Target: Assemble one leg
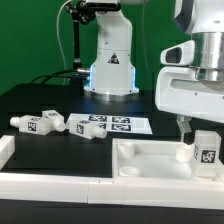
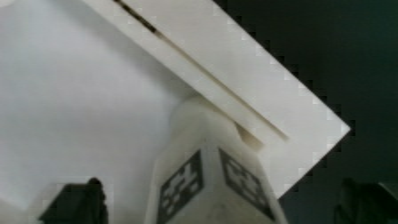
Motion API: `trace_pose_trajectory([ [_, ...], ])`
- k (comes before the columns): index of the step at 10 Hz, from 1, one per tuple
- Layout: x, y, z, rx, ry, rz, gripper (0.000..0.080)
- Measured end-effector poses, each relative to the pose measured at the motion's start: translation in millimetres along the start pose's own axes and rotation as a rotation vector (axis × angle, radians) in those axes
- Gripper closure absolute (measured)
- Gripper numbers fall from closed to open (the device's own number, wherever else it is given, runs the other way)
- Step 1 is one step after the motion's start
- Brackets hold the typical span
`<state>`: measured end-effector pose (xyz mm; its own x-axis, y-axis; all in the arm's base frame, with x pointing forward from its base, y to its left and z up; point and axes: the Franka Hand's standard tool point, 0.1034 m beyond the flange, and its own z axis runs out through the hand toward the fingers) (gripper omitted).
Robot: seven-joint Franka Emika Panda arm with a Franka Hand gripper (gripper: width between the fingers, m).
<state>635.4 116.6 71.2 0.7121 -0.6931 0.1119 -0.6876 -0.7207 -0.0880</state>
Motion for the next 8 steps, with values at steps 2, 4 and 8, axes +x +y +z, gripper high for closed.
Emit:
trace_pose_trajectory([
  [2, 0.3, 0.2, 0.0, -0.001, 0.001, -0.117, 0.0151],
  [4, 0.9, -3.7, -3.1, -0.012, -0.002, -0.456, 0.0151],
  [8, 1.2, -3.3, -2.5, -0.012, 0.000, -0.348, 0.0368],
])
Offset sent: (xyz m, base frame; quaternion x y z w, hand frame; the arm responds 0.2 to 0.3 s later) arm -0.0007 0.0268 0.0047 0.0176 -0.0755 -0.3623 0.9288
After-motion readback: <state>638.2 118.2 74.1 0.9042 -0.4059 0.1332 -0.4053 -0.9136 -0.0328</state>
